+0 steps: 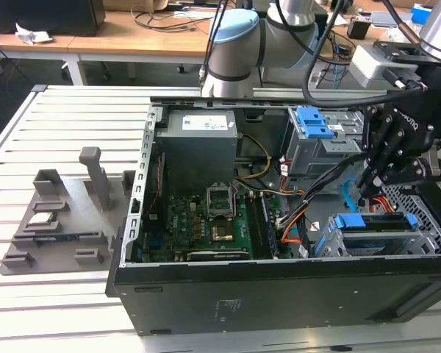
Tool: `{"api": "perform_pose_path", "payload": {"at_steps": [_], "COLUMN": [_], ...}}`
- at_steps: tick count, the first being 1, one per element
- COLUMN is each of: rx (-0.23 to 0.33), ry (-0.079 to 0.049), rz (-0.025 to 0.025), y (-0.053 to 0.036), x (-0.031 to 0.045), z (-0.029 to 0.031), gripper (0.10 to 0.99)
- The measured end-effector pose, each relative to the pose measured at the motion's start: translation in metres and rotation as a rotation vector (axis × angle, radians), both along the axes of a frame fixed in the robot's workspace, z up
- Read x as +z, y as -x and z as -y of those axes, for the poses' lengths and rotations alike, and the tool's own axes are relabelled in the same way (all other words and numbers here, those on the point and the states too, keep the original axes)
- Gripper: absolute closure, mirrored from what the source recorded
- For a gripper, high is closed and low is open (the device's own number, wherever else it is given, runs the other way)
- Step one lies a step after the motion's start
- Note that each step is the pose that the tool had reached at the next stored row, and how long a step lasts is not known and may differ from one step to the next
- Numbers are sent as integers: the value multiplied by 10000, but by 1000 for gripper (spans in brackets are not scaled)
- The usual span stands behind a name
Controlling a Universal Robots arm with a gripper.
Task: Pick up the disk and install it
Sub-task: 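Insert the second disk wire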
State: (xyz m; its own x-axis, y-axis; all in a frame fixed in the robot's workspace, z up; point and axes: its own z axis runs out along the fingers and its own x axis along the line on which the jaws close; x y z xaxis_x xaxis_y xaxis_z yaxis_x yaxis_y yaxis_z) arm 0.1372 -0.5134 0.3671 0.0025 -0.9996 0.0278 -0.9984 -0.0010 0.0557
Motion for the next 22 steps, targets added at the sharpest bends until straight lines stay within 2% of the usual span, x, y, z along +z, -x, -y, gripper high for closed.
{"api": "perform_pose_path", "payload": {"at_steps": [6,14,19,22], "rx": [0,0,0,1], "ry": [1,1,3,3], "rz": [0,-1,-1,-1], "y": [-95,-175,-196,-196], "x": [-6,-30,-82,-105], "z": [4,4,8,59], "gripper": [925,925,925,925]}}
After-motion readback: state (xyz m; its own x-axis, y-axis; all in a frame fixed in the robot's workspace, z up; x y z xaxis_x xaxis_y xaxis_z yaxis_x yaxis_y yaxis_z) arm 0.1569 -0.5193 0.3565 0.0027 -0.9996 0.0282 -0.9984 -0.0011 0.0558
